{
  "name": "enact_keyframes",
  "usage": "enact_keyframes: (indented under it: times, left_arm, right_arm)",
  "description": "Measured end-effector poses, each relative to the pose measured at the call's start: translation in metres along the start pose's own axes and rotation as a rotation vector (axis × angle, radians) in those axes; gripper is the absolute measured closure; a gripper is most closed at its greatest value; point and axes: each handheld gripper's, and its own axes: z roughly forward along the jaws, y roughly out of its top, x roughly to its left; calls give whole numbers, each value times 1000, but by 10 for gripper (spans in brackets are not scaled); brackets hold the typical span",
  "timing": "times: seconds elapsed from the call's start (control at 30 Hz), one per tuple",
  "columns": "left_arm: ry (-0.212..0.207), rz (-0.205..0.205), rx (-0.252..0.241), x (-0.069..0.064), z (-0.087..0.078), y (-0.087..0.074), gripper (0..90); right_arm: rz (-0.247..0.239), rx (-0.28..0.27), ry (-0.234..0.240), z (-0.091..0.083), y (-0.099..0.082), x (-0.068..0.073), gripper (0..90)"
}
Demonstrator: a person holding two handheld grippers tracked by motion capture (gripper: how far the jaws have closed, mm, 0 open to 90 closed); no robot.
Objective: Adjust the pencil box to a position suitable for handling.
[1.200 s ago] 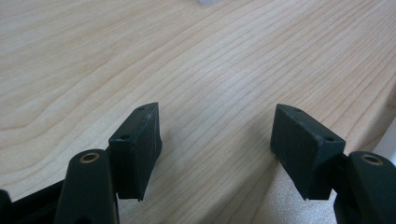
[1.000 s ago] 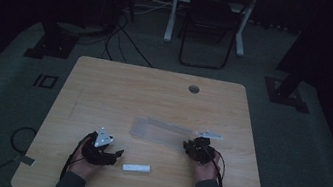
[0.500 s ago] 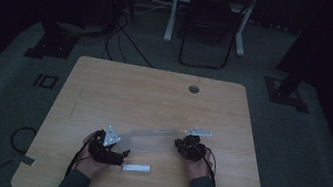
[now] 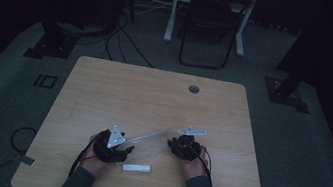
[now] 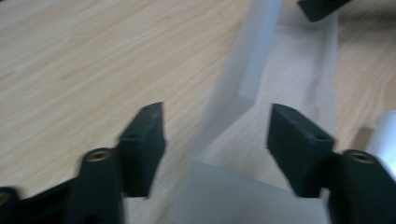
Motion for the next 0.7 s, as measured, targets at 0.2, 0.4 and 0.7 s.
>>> enact_keyframes:
  times: [0.2, 0.4, 0.7]
  left_arm:
    - [34, 43, 24, -4, 7, 10, 499]
    - [52, 47, 23, -2, 8, 15, 677]
    - [88, 50, 30, 5, 8, 13, 786]
  right_arm:
    - [-2, -34, -11, -15, -2, -4, 648]
    - [8, -42, -28, -27, -12, -12, 627]
    - [27, -40, -60, -40, -26, -24, 617]
